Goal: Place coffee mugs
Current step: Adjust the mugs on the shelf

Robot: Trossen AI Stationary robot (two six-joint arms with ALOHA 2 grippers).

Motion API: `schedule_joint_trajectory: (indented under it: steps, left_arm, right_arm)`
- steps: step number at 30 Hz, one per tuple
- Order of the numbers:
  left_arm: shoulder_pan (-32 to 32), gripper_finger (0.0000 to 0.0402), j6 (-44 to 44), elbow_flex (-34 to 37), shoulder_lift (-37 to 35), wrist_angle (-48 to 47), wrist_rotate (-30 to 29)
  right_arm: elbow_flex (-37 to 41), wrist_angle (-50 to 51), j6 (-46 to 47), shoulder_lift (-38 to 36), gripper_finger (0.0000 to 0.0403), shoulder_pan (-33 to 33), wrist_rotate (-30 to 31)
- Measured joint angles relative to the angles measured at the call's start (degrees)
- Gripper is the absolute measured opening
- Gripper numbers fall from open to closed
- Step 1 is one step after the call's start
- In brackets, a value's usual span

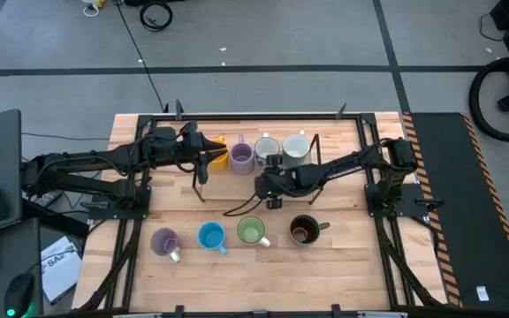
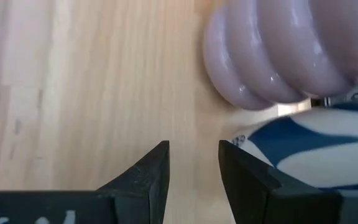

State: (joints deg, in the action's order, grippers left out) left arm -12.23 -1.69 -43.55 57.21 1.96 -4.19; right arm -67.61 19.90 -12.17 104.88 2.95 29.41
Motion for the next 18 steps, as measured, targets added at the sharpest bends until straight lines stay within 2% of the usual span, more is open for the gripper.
schedule_joint_trajectory:
  steps: [10, 18]
  left_arm:
    - [0.0, 0.0077, 0.04, 0.0, 0.02, -0.14, 0.0]
    - [0.0, 0.0077, 0.04, 0.0, 0.02, -0.12, 0.0]
  right_arm:
    - [-0.77, -4.47, -3.89, -0.07, 0.0144, -0.45, -4.0]
    - [-0.91, -13.03, -8.88, 2.03, 0.0144, -0.99, -6.49]
